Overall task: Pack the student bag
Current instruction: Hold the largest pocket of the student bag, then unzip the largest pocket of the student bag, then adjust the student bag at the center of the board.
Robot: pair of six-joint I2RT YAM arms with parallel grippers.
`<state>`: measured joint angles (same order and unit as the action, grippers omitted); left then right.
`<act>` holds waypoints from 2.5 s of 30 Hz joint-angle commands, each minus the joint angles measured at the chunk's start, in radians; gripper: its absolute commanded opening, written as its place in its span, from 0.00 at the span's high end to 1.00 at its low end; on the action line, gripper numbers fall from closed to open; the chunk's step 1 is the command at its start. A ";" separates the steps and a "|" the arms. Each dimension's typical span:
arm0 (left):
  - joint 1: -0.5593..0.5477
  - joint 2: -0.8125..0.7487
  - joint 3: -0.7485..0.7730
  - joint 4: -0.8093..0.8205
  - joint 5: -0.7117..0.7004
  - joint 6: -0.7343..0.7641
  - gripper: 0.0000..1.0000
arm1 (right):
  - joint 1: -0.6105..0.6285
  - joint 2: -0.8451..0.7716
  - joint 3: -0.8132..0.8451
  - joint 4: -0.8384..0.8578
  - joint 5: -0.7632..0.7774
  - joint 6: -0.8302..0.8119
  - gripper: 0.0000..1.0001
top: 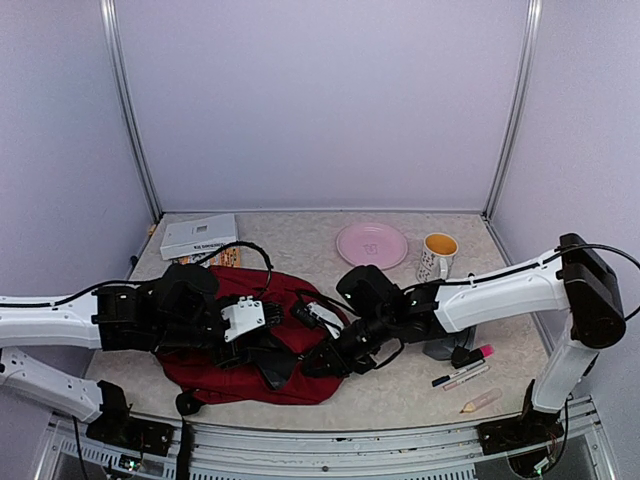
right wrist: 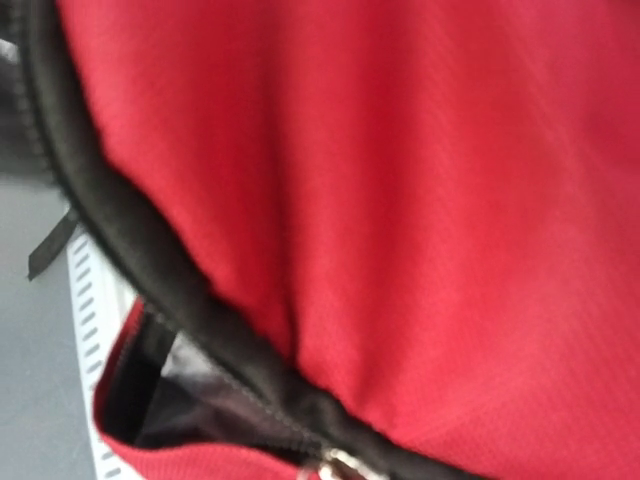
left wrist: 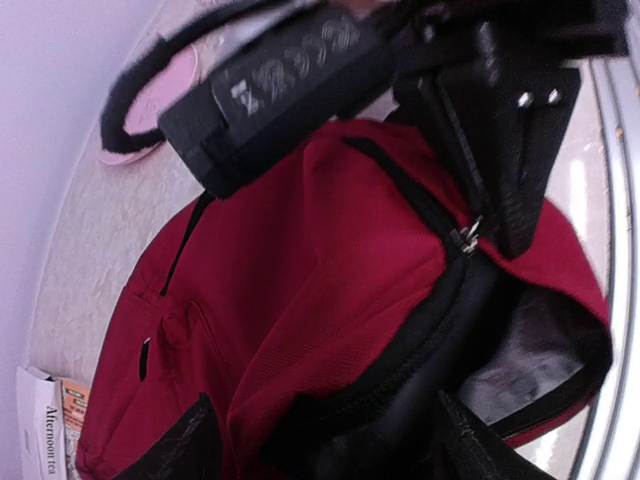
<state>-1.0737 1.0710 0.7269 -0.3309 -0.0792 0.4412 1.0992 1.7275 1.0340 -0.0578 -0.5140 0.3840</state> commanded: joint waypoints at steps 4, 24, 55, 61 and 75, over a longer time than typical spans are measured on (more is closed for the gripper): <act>-0.010 0.121 0.057 0.045 -0.165 0.085 0.46 | 0.002 -0.029 -0.074 0.056 0.020 0.055 0.90; -0.130 0.048 -0.053 -0.019 -0.202 0.127 1.00 | -0.088 -0.170 -0.069 -0.161 0.097 0.094 1.00; 0.029 -0.125 0.140 0.270 -0.152 0.213 1.00 | -0.381 -0.224 0.262 -0.634 0.192 -0.182 1.00; 0.196 -0.014 0.340 0.300 0.006 0.271 1.00 | -0.282 -0.334 0.375 -0.637 0.185 -0.178 1.00; 0.355 -0.054 0.070 0.098 0.257 0.228 0.36 | -0.057 -0.228 0.045 -0.200 0.134 -0.011 1.00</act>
<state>-0.6971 1.0847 0.7994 -0.0814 0.0559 0.7048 1.0039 1.4288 1.1240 -0.4000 -0.3336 0.3119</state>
